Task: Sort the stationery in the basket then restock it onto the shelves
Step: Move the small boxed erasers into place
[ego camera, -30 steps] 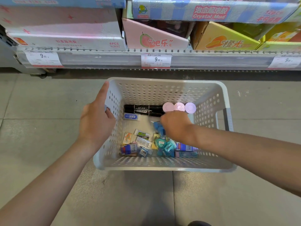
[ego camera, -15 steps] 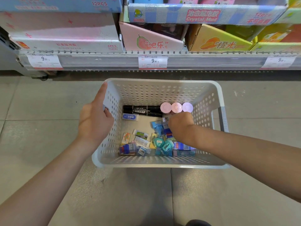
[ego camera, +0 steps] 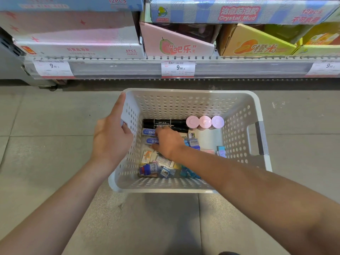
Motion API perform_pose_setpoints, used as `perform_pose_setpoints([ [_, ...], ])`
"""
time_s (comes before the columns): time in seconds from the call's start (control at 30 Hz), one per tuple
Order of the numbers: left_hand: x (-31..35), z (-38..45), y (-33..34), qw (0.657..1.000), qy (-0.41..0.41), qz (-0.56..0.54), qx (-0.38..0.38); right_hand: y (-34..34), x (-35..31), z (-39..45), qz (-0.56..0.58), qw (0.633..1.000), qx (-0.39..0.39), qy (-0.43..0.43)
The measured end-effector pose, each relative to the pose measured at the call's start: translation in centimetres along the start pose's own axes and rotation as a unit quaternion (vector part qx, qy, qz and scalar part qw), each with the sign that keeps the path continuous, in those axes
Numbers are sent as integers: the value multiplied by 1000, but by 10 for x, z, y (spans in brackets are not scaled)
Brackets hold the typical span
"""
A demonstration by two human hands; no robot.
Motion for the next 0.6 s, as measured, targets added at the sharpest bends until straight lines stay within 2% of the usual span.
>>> perform_pose_setpoints([
  [0.1,-3,2,1,1000,2,4,-4,4,1,5,-44,999,31,0],
  [0.23,-4,3,1,1000,8,7,-2,5,3,9,-84,996,34,-25],
  [0.6,-2,3,1,1000,5,-2,-7,11,3,10,-5,998,46,-29],
])
Point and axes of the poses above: each hand's wrist, its own z-axis towards the middle knuckle, its own y-axis out of the palm, x = y × z, the point moved 1 cm from there along z, towards the middle knuckle, and after that the axes turned 8 degrees about -x, right-handed, at the moved point
